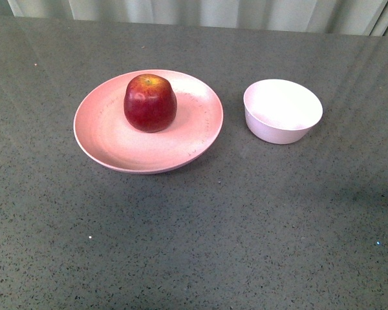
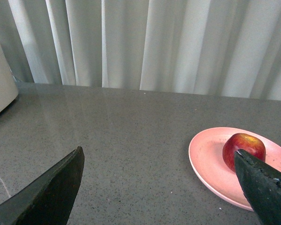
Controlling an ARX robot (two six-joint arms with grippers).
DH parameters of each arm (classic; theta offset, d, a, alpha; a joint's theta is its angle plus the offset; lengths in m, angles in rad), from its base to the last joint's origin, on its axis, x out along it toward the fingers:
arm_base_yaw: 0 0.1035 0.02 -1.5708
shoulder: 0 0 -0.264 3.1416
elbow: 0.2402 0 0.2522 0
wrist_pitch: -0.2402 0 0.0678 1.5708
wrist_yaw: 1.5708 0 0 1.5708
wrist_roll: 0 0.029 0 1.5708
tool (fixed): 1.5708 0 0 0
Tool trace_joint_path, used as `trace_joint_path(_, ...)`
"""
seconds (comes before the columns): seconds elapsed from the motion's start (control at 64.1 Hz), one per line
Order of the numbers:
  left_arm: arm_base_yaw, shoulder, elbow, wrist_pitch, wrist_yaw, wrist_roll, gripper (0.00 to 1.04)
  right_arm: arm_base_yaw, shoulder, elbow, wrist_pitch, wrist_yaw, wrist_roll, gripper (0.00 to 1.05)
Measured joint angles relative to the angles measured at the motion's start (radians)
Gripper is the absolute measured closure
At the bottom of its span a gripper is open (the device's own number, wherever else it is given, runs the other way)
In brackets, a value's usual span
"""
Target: Move apple from plate to bowl
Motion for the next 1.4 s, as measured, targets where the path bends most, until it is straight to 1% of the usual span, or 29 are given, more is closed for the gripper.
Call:
trace_joint_path(0.281,0.000,0.000,0.000,0.000,0.000,0.000,0.09,0.000,-0.117,0.000,-0.114,0.000,0.000,1.03)
trace_joint_path(0.671,0.000,0.000,0.000,0.000,0.000,0.000,0.09,0.000,-0.230,0.000,-0.228,0.000,0.000,1.03)
trace_joint_path(0.702,0.000,0.000,0.000,0.000,0.000,0.000,0.09,0.000,-0.261,0.000,-0.263,0.000,0.000,1.03)
trace_joint_path(0.749,0.000,0.000,0.000,0.000,0.000,0.000,0.09,0.000,-0.329,0.000,-0.361,-0.002,-0.001,1.03)
trace_joint_path(0.78,0.000,0.000,0.000,0.000,0.000,0.000,0.09,0.000,-0.364,0.000,-0.390,0.001,-0.001,1.03)
trace_joint_path(1.093,0.000,0.000,0.000,0.000,0.000,0.000,0.09,0.000,-0.400,0.000,-0.403,0.000,-0.002,1.03)
trace_joint_path(1.405,0.000,0.000,0.000,0.000,0.000,0.000,0.09,0.000,-0.401,0.000,-0.404,0.000,-0.002,0.49)
